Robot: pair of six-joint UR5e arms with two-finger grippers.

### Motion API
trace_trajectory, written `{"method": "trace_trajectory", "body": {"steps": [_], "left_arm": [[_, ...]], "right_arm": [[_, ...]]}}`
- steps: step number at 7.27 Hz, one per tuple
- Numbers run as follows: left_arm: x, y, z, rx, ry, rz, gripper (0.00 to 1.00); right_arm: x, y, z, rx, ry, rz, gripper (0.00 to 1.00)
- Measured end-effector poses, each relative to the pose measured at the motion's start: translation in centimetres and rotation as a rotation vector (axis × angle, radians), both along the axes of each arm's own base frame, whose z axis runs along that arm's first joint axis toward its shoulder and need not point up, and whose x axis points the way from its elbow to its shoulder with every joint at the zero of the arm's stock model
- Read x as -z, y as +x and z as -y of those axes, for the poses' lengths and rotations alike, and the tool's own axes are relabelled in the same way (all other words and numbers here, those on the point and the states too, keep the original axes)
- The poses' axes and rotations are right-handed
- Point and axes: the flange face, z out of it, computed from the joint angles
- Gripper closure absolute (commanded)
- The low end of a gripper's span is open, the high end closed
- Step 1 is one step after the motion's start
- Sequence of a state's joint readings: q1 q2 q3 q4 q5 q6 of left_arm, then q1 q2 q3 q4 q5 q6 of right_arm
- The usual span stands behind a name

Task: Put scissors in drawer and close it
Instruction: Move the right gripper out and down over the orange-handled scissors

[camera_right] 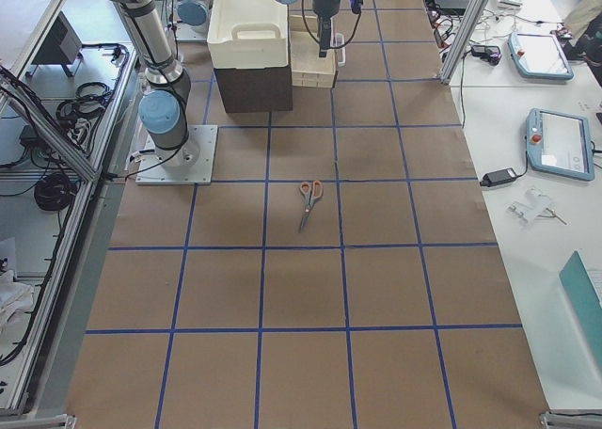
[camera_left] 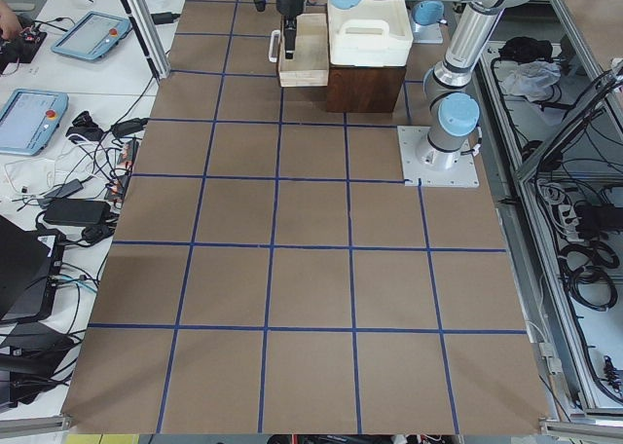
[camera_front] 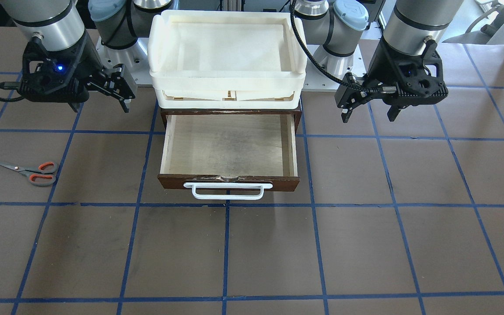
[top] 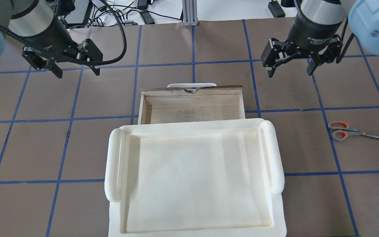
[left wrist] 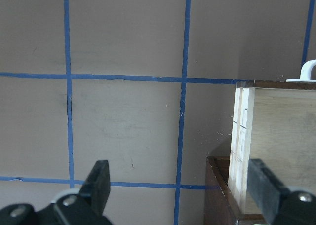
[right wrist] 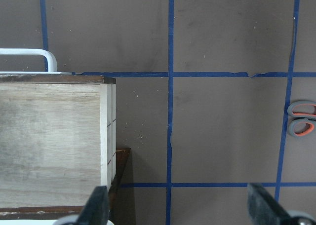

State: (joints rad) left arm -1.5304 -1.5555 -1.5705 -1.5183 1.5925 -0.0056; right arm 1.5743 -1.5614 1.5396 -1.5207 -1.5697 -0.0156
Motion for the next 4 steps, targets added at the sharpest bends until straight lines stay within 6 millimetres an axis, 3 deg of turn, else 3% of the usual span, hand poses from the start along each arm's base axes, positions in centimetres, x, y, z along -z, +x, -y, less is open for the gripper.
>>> {"method": "trace_trajectory", "body": {"steps": [2, 4], "left_arm": [[0.1, 0.0, -0.1, 0.000, 0.002, -0.001, 0.00], [0.2, -0.1, -0.1, -0.003, 0.002, -0.003, 0.00]], "right_arm": [[0.7, -1.5, 0.2, -0.089, 0.023, 0.000, 0.00], [3.1, -5.6, 0.5, -0.247, 0.071, 0.019, 0.00]]}}
